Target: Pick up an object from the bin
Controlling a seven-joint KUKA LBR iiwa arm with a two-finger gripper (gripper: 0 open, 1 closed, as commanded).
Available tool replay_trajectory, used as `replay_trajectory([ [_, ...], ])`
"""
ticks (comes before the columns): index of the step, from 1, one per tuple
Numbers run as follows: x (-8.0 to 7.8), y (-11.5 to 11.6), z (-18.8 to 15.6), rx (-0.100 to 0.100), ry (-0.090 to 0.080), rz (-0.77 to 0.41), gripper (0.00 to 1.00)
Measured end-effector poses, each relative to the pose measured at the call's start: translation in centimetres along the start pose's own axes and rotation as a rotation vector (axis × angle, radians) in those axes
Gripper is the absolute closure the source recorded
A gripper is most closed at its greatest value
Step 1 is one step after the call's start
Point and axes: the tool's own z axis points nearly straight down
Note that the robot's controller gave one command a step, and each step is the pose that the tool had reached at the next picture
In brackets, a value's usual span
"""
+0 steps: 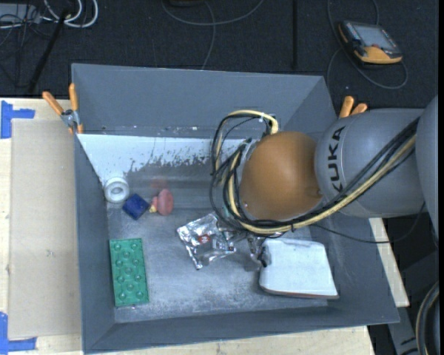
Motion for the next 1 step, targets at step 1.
replay_trajectory([
  [1,-2.52,-6.01,0.02,0.009,-0.002,-0.017,0.0],
])
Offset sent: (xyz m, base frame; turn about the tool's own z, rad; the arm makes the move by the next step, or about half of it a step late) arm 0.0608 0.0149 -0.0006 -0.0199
